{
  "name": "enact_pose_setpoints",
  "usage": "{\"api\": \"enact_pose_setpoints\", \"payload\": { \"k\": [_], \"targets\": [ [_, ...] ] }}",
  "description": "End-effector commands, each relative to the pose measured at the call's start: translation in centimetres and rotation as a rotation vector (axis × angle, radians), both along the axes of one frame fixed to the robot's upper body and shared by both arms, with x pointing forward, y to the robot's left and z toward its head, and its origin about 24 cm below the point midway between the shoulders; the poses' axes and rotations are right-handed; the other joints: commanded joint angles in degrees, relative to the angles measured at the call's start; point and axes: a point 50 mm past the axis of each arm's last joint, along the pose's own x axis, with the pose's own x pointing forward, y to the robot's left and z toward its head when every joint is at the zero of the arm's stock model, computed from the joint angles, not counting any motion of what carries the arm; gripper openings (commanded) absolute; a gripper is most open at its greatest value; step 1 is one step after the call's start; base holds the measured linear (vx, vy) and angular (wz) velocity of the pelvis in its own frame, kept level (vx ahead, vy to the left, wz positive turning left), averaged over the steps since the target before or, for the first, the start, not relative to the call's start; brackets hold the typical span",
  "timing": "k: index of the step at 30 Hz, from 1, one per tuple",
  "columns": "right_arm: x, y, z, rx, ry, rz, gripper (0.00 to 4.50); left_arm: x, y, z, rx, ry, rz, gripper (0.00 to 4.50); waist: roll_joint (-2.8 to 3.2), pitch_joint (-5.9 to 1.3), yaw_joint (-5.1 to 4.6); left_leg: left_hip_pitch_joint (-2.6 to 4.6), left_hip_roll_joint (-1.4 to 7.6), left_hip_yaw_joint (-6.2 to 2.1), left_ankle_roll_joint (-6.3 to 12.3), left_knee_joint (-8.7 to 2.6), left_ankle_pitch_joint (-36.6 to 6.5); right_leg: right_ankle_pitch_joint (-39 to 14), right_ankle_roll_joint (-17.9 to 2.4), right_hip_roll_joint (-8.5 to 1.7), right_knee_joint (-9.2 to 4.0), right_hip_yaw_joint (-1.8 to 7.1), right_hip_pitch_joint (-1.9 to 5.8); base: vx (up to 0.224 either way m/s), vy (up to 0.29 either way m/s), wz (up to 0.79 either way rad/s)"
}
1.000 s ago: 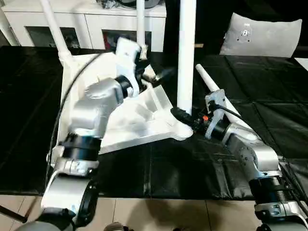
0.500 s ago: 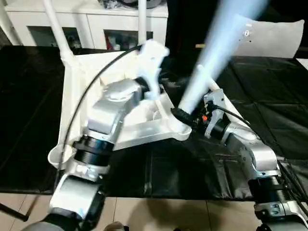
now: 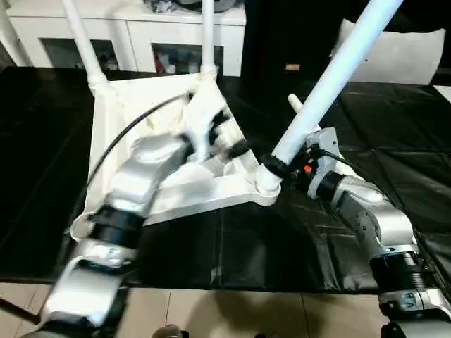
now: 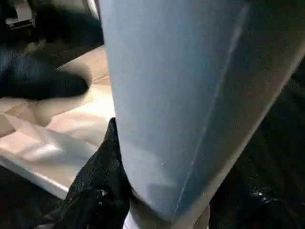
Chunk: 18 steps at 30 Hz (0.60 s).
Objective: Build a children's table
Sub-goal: Insert table leg to table base
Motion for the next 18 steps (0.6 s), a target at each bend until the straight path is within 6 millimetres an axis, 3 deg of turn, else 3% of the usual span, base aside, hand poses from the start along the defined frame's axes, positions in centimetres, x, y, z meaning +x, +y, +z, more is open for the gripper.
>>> {"api": "enact_pose_setpoints", "payload": {
  "k": [1,8,9,18],
  "targets": [
    [0.2,-0.2,0.7,0.005,-0.024,0.013,1.87,-0.7,-0.2,-2.0,0.074,0.067,-0.103,4.50,0.30,-4.23,-0.09,1.31,1.62,-0.21,1.99,-3.39,-8.45,-7.85,-11.17,-4.11,-3.36,2.52,3.15,0.000,0.000,0.00],
    [0.2,-0.3,0.8,0.001,-0.028,0.020,1.87,-0.9,0.3,-4.3,0.169,0.123,-0.151,3.99,0.26,-4.17,-0.10,1.30,1.67,-0.28,0.75,-3.56,-10.22,-8.76,-11.27,-4.36,-3.48,2.55,3.39,0.000,0.000,0.00],
    [0.2,-0.3,0.8,0.001,-0.028,0.021,1.87,-0.9,0.4,-4.4,0.182,0.121,-0.151,3.72,0.26,-4.18,-0.09,1.29,1.71,-0.32,0.76,-3.58,-10.14,-8.72,-11.35,-4.38,-3.45,2.53,3.40,0.000,0.000,0.00],
    [0.0,-0.2,0.6,-0.006,-0.022,0.037,1.87,-0.6,1.1,-5.8,0.260,0.150,-0.179,3.17,0.24,-4.22,-0.01,1.30,1.72,-0.33,1.03,-3.53,-9.92,-8.27,-11.54,-4.46,-3.41,2.55,3.43,0.000,0.000,0.00]
  ]
}}
